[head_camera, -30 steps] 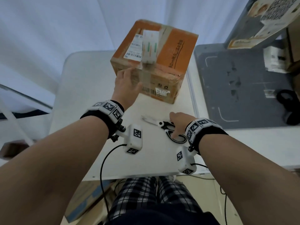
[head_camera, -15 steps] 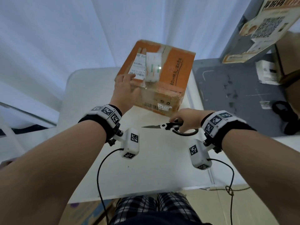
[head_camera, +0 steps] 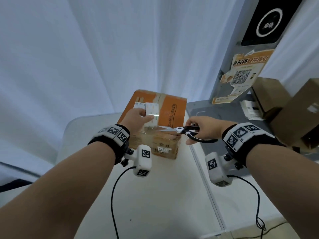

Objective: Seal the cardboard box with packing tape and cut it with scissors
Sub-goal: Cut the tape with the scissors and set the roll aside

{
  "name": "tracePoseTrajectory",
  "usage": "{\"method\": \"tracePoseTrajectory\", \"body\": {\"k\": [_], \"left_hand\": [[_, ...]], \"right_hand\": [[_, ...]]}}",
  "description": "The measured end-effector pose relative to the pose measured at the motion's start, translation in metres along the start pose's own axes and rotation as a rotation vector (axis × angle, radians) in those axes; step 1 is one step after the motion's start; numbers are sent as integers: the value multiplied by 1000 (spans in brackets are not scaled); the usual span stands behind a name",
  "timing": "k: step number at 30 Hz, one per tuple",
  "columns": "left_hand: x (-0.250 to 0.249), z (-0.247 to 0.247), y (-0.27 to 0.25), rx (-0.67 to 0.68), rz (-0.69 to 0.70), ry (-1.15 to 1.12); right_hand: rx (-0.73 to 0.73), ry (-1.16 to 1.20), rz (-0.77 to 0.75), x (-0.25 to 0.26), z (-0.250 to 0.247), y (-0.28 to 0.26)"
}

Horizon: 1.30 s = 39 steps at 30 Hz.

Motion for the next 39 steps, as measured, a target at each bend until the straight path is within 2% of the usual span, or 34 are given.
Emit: {"method": "tracePoseTrajectory", "body": {"k": [3, 6, 9, 17, 31, 39], "left_hand": [[2, 1, 0, -29, 1, -96], [11, 1, -7, -8, -11, -300], [18, -1, -13, 27, -5, -384], [19, -6, -12, 60, 57, -415], [20, -17, -5, 79, 102, -393], [17, -21, -6, 65, 122, -364]], "right_hand": [[0, 1, 62, -11, 13, -1], [-18, -5, 88, -12, 25, -2], [-43, -15, 78, -6, 31, 3], [-66, -20, 33, 13, 45, 26], [-113, 175, 25, -5, 40, 22], [-94, 158, -8, 9, 34, 37]]}}
Point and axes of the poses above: each hand's wrist, its own y-axis towards the middle knuckle, its own z-axis out of the palm, x = y × z, the point moved 3 cm from there along y, towards the middle knuckle, and after that the axes turned 4 degrees about -z, right-handed, at the moved point
